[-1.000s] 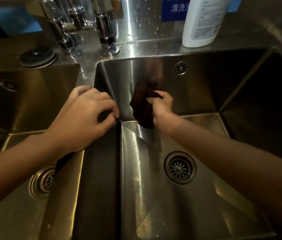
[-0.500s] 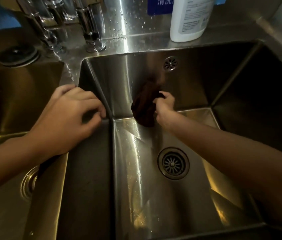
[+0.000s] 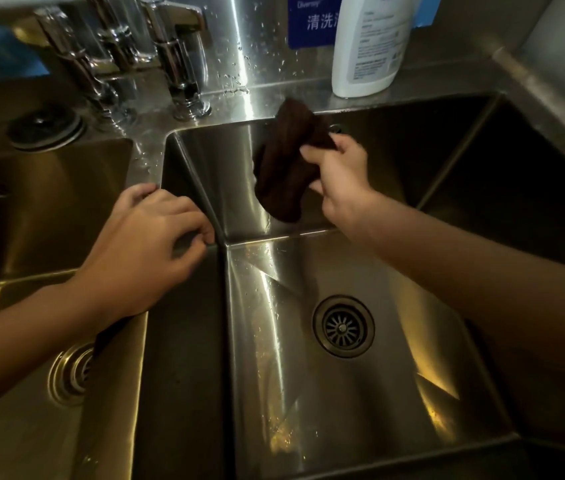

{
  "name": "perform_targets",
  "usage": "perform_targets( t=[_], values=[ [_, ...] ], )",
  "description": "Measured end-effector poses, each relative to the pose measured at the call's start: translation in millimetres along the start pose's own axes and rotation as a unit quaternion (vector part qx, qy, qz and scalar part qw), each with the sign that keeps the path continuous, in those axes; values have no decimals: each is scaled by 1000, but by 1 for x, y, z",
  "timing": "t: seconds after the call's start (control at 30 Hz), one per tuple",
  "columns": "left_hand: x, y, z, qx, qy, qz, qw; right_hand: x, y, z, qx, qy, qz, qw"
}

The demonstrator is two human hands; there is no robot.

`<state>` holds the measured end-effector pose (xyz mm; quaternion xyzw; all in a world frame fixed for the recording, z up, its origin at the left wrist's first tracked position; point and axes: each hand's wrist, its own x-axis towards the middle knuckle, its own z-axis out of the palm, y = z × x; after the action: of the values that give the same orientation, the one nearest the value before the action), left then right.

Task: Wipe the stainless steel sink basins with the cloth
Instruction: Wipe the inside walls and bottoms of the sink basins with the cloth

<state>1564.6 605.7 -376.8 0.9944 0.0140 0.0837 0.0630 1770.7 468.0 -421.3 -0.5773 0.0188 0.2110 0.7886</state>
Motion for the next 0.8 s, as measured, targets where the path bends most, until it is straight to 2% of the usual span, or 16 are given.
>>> perform_targets(
  t=[0.07,0.17,0.37,0.5,0.63,0.8],
  values=[
    [0,1,-1,1,-8,-6,1000,-3,-22,7,29,-20,-2,999],
    [1,3,-2,7,-22,-7,1000,-3,-21,11,46,6,19,999],
    [1,-1,-1,10,-27,6,1000,19,48,-3,-13,96,57,994],
    [2,-4,2,7,-16,10,1000,30,99,-22,-124,168,74,975],
    [3,-5,3,12,-7,12,1000,40,124,-40,-231,201,48,951],
    [2,-5,4,9,-4,7,1000,26,97,-38,-242,195,-33,950]
  ],
)
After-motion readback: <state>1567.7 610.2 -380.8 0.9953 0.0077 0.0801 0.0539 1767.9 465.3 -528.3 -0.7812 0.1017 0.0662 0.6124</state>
